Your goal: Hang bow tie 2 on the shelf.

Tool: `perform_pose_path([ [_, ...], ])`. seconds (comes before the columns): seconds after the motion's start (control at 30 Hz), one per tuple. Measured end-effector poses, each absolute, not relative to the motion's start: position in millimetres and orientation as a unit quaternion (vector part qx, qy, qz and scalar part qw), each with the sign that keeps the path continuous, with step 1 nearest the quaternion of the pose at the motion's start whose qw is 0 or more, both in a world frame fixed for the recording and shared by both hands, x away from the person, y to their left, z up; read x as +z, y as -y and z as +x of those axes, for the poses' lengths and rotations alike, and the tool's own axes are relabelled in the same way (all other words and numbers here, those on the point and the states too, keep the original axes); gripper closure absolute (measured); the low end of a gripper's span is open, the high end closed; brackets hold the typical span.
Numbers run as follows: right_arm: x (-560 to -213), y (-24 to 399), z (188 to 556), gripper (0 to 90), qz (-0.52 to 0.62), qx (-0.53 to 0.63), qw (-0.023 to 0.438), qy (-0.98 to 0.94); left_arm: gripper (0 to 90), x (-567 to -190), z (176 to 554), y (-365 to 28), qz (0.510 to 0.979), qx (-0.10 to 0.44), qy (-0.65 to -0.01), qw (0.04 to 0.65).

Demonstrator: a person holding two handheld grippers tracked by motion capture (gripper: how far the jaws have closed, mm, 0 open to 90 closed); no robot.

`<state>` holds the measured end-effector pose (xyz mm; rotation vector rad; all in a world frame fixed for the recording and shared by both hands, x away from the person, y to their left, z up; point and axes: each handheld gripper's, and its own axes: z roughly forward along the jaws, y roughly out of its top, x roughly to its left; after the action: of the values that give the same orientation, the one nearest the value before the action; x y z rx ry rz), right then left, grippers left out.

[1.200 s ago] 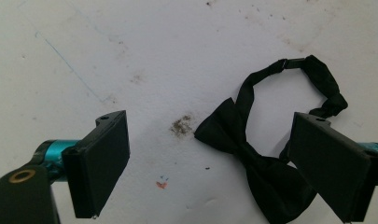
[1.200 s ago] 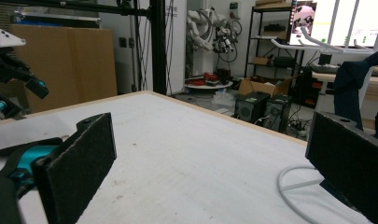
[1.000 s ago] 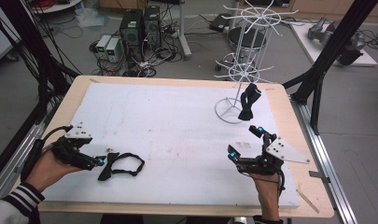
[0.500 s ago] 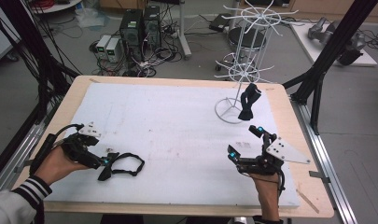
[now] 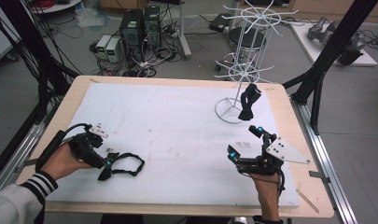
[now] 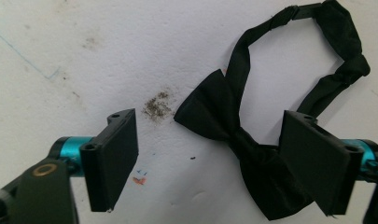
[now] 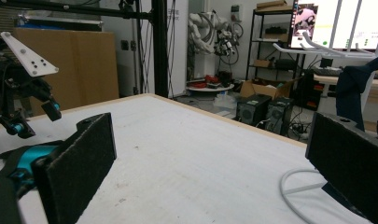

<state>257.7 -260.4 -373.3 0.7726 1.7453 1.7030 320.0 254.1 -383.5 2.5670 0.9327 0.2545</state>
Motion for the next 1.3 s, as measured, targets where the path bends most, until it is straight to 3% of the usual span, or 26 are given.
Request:
perform_pose_path([
  [0.6, -374, 260, 257, 0.8, 0.290, 0.637, 0.287, -0.654, 27.8, -397, 320, -247, 0.921, 0.058, -0.342, 0.176],
  [1.3, -374, 260, 257, 0.8, 0.290, 0.637, 0.288, -0.653, 23.5, -400, 309, -244, 0.916, 0.049, -0.355, 0.180],
])
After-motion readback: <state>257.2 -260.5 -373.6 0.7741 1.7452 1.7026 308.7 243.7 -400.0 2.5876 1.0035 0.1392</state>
